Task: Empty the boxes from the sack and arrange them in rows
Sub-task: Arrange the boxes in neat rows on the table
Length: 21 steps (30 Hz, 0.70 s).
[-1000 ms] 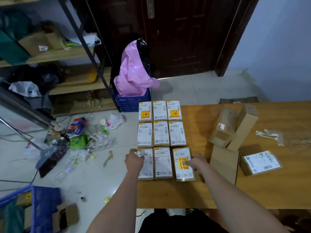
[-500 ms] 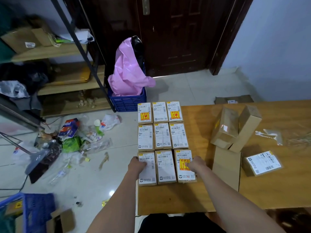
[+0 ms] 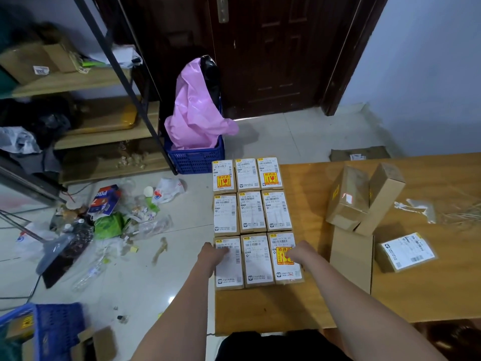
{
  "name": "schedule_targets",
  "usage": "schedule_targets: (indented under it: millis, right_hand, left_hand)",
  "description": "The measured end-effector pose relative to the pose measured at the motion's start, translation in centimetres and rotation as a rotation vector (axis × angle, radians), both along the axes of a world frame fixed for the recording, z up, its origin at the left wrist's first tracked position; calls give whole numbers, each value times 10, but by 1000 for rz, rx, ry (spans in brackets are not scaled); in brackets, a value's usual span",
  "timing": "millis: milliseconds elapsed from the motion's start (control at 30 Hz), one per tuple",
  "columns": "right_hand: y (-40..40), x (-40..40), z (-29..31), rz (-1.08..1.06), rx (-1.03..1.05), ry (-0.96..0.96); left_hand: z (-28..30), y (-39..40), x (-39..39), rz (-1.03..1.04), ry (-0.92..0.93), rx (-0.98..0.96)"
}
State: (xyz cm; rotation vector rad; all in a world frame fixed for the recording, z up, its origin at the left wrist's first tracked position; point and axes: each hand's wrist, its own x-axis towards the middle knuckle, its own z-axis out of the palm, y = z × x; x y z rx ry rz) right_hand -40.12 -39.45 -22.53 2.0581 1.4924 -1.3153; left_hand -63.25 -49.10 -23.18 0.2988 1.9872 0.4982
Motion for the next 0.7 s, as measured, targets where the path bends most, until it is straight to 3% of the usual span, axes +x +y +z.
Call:
schedule_targets:
  millis: [167, 267, 333, 567, 700]
  right_hand:
    - [16, 4, 27, -196, 175, -36]
    - [36, 14, 43, -224, 324, 31]
    - [52, 23, 55, -244, 438, 16]
    - [103, 85, 116, -128, 953, -358]
    - [143, 126, 125, -181, 977, -417]
  left_hand:
    - [28, 28, -2, 43, 343, 63]
    - [51, 61, 13, 53, 407, 156]
    - [61, 87, 31, 23, 404, 238]
    - [94, 159, 138, -191, 160, 450]
    - [97, 191, 203, -345, 52, 431]
